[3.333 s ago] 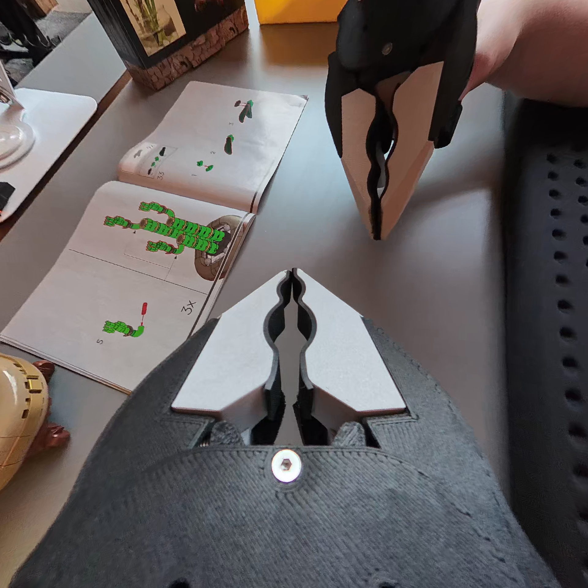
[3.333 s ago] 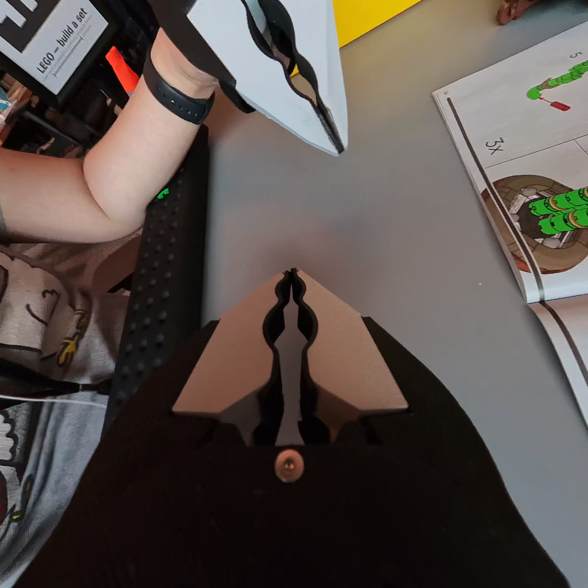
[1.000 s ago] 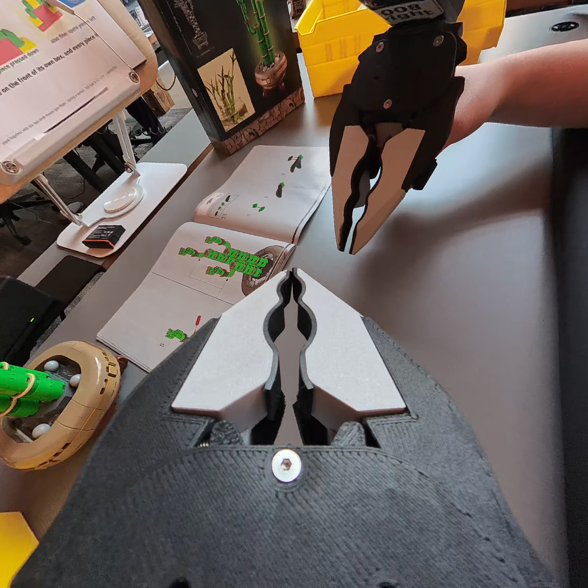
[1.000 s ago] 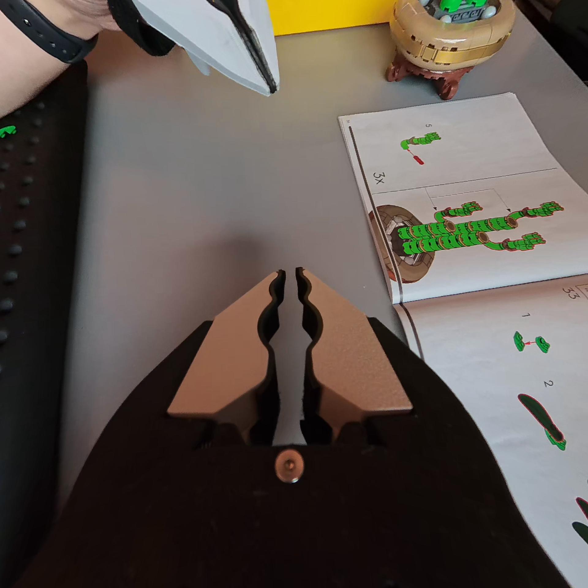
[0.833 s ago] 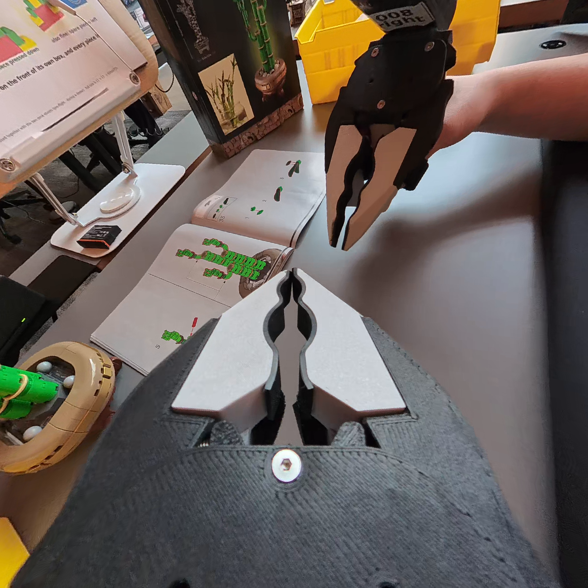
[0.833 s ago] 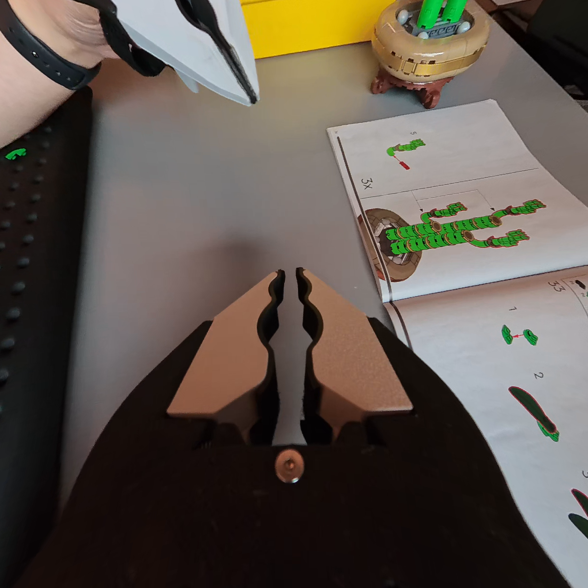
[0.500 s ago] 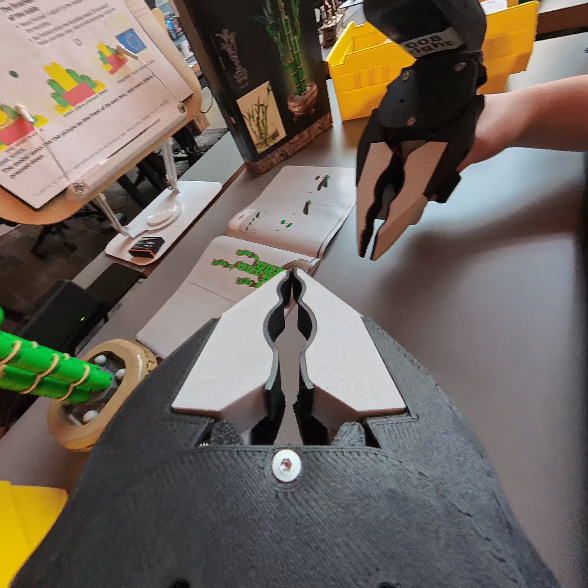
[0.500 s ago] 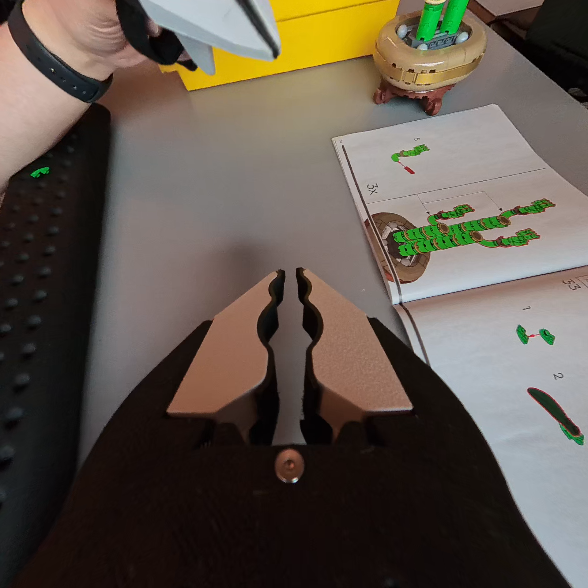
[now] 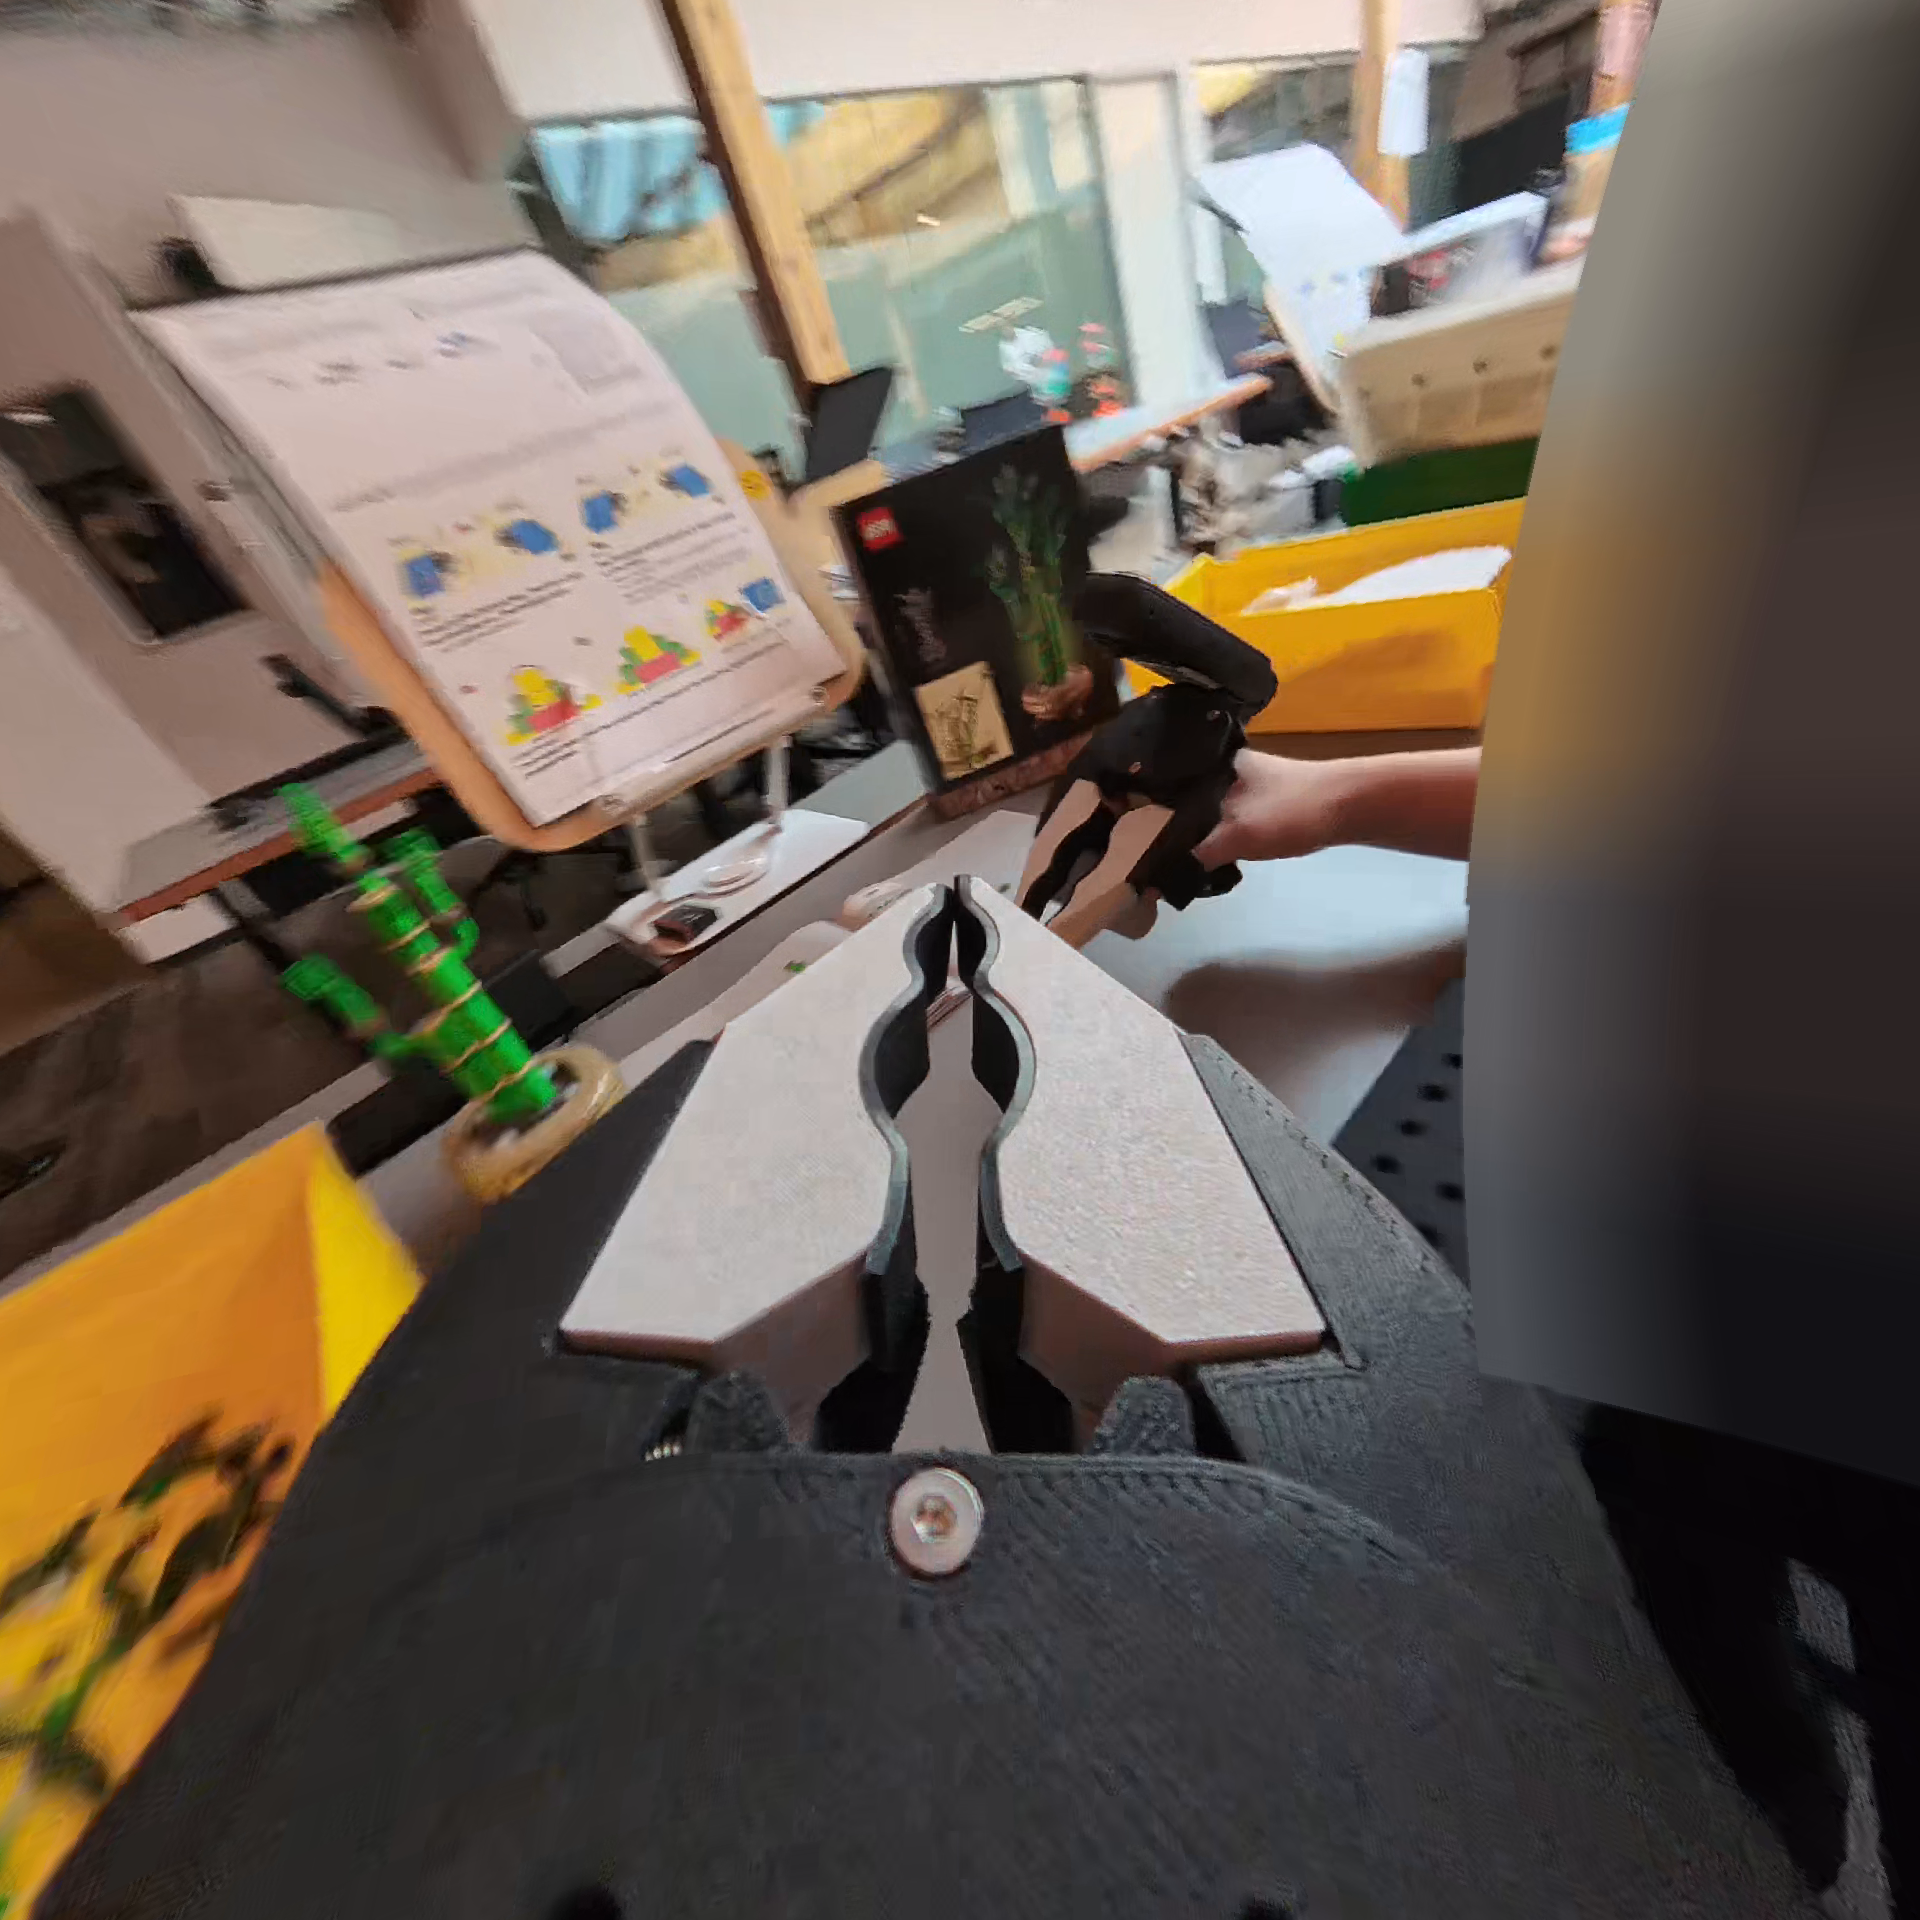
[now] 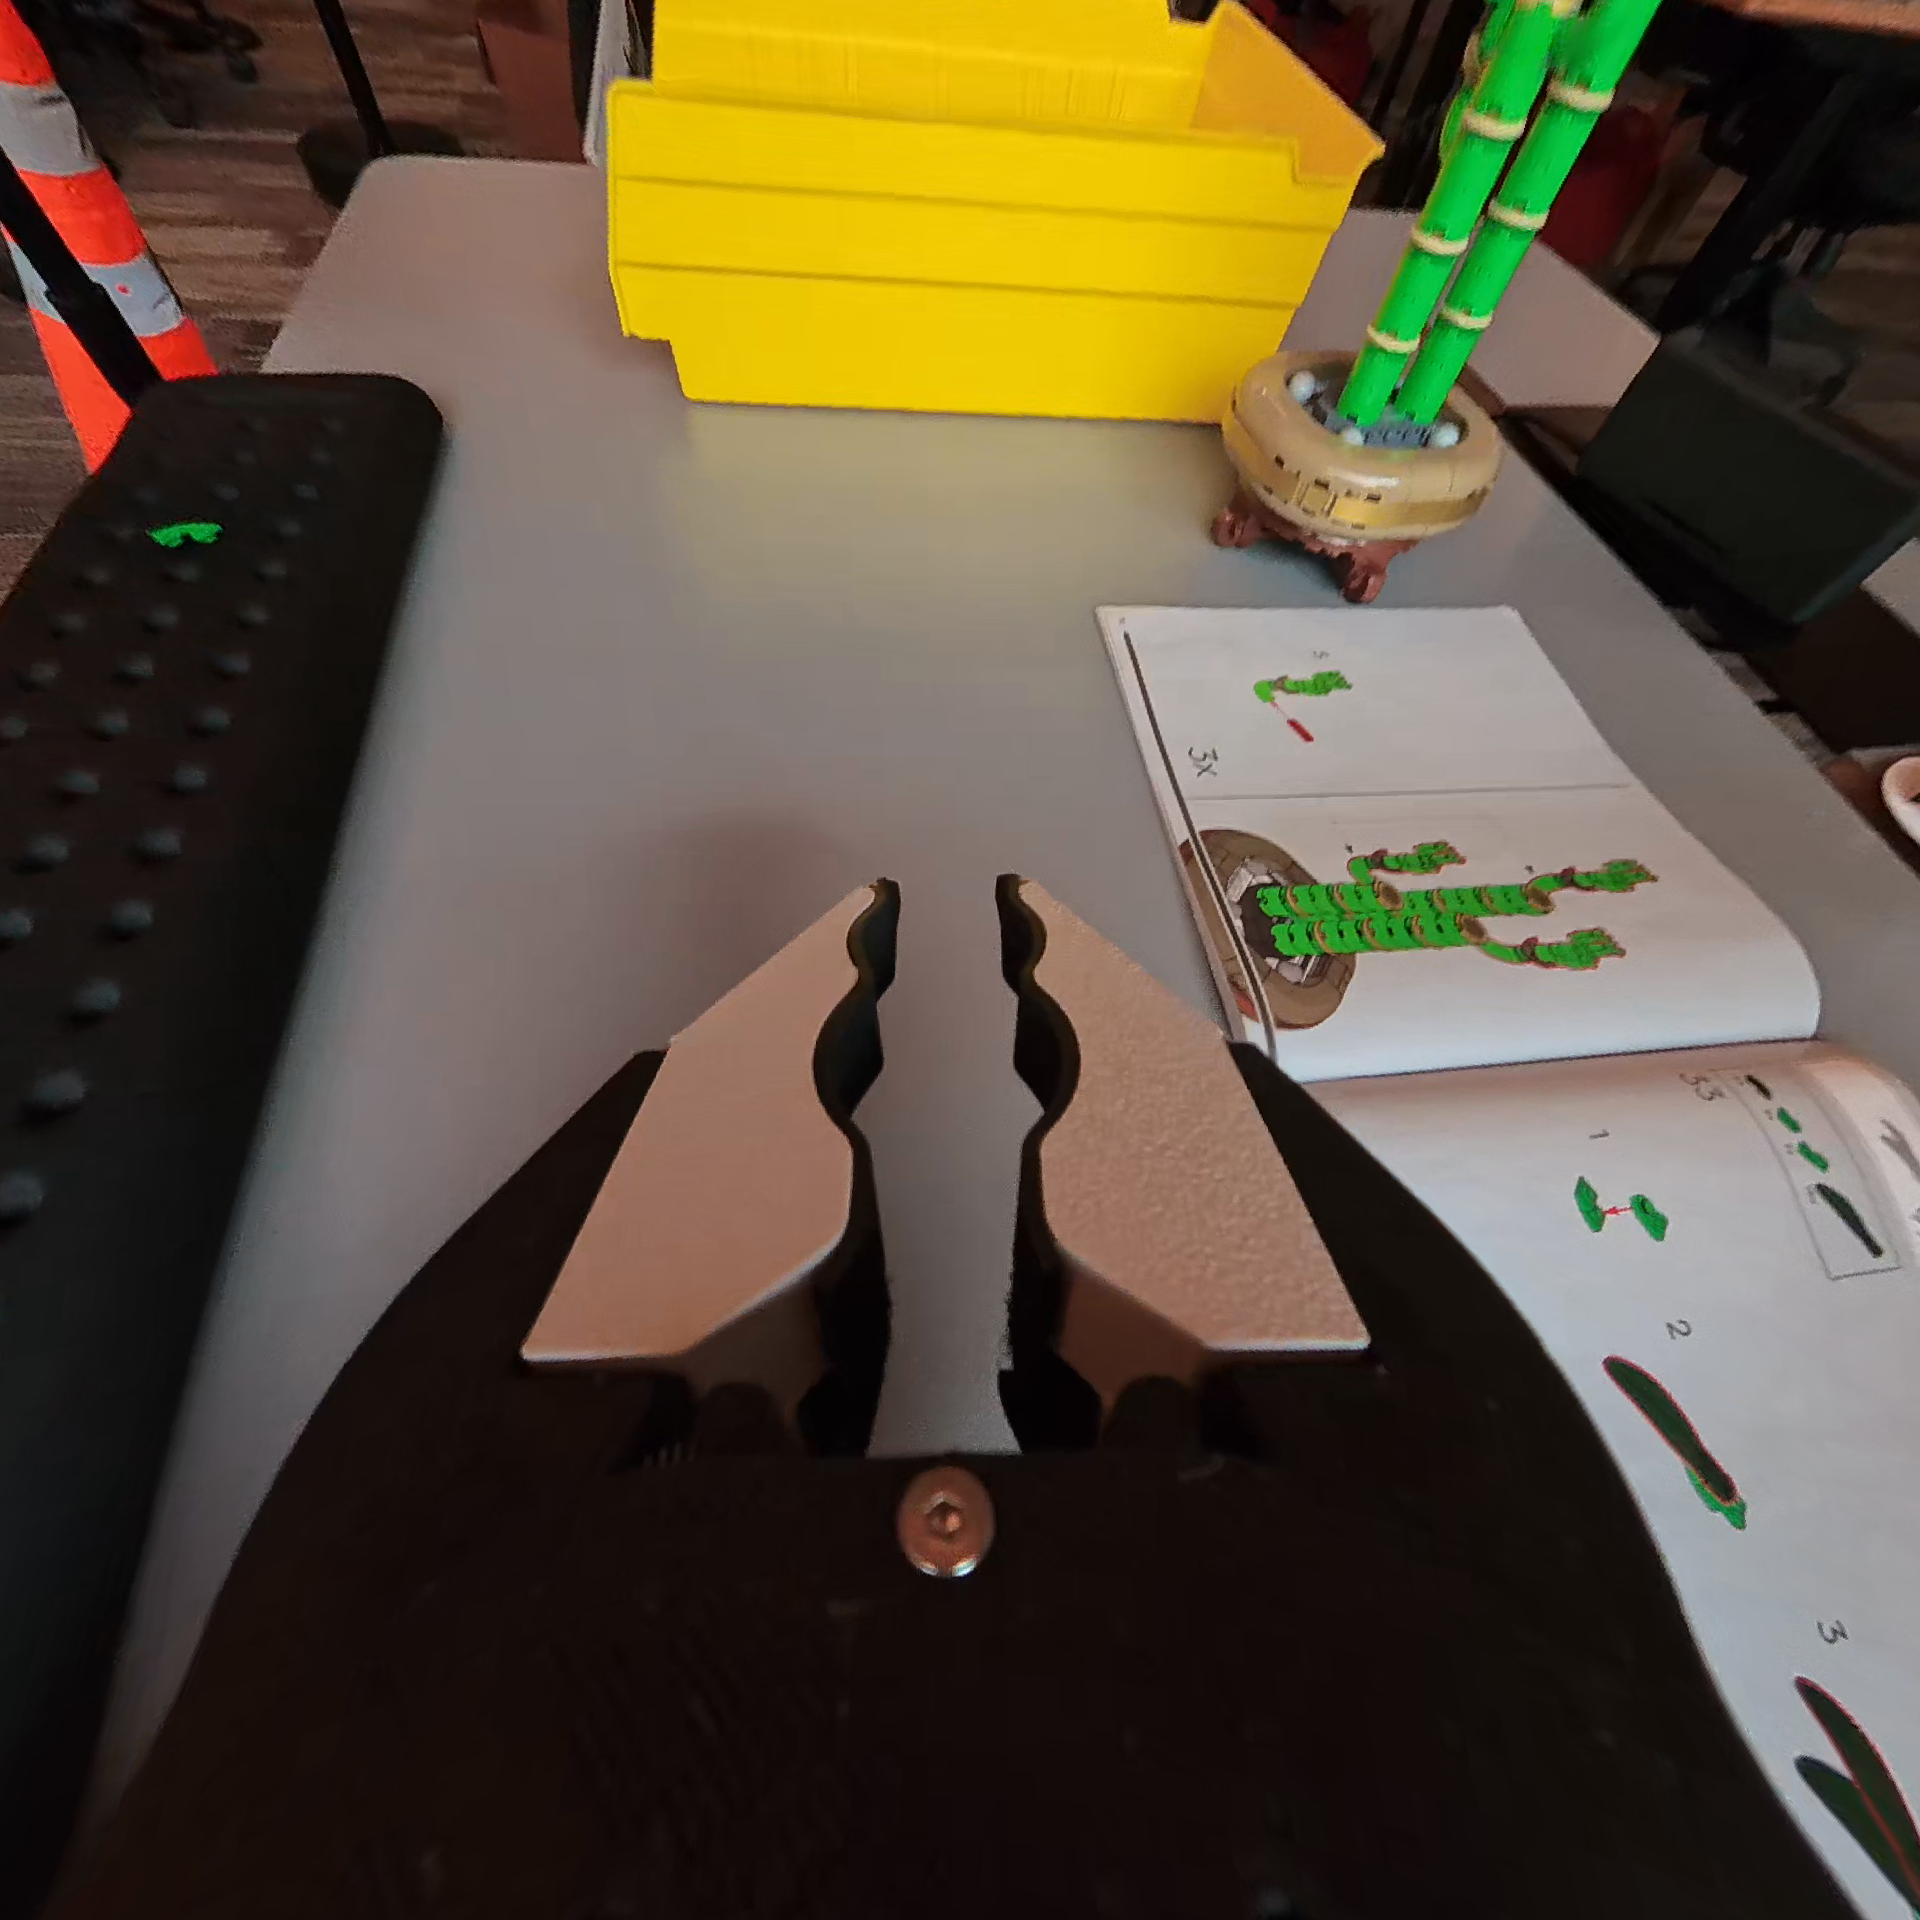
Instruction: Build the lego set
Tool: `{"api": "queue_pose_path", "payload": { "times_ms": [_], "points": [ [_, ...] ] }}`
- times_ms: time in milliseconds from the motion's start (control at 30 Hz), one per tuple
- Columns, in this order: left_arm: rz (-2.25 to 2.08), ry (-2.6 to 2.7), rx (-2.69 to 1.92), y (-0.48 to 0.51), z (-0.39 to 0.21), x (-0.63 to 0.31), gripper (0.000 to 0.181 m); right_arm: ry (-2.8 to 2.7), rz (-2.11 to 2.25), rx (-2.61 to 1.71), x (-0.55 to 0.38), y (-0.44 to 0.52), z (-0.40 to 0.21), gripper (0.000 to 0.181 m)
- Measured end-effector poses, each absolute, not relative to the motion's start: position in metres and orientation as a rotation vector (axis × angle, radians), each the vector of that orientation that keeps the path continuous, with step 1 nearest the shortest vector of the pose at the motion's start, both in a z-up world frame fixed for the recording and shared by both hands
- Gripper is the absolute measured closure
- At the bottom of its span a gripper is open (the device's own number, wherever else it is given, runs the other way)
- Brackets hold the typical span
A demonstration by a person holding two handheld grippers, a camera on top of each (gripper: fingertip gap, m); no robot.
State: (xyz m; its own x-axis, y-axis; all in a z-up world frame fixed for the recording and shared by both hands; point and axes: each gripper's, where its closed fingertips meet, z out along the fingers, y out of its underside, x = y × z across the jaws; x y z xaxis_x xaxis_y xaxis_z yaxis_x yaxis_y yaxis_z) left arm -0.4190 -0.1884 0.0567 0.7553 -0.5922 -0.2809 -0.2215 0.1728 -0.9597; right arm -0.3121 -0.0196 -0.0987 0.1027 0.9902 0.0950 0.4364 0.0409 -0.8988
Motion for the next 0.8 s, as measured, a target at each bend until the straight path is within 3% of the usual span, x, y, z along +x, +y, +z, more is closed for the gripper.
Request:
{"api": "queue_pose_path", "payload": {
  "times_ms": [100,233,367,467,633,733,800],
  "points": [
    [-0.161,0.492,-1.417,-0.269,0.042,-0.460,0.179,-1.484,0.740,-1.435,-0.315,-0.026,-0.091,0.161],
    [0.014,0.326,-1.619,-0.381,-0.016,-0.499,0.163,-1.581,0.564,-1.242,-0.325,-0.056,-0.075,0.155],
    [0.010,0.023,-1.681,-0.485,-0.047,-0.520,0.151,-1.716,1.007,-0.824,-0.352,-0.224,-0.011,0.154],
    [-0.029,-0.227,-1.670,-0.542,-0.064,-0.542,0.143,-1.881,1.236,-0.602,-0.378,-0.353,-0.018,0.151],
    [-0.071,-0.371,-1.556,-0.593,-0.061,-0.560,0.139,-2.055,1.329,-0.542,-0.453,-0.479,-0.132,0.147],
    [-0.002,-0.399,-1.577,-0.607,-0.072,-0.570,0.140,-2.177,1.195,-0.706,-0.504,-0.485,-0.255,0.149],
    [-0.014,-0.451,-1.588,-0.610,-0.085,-0.575,0.141,-2.280,1.031,-0.820,-0.535,-0.459,-0.347,0.161]
  ]
}}
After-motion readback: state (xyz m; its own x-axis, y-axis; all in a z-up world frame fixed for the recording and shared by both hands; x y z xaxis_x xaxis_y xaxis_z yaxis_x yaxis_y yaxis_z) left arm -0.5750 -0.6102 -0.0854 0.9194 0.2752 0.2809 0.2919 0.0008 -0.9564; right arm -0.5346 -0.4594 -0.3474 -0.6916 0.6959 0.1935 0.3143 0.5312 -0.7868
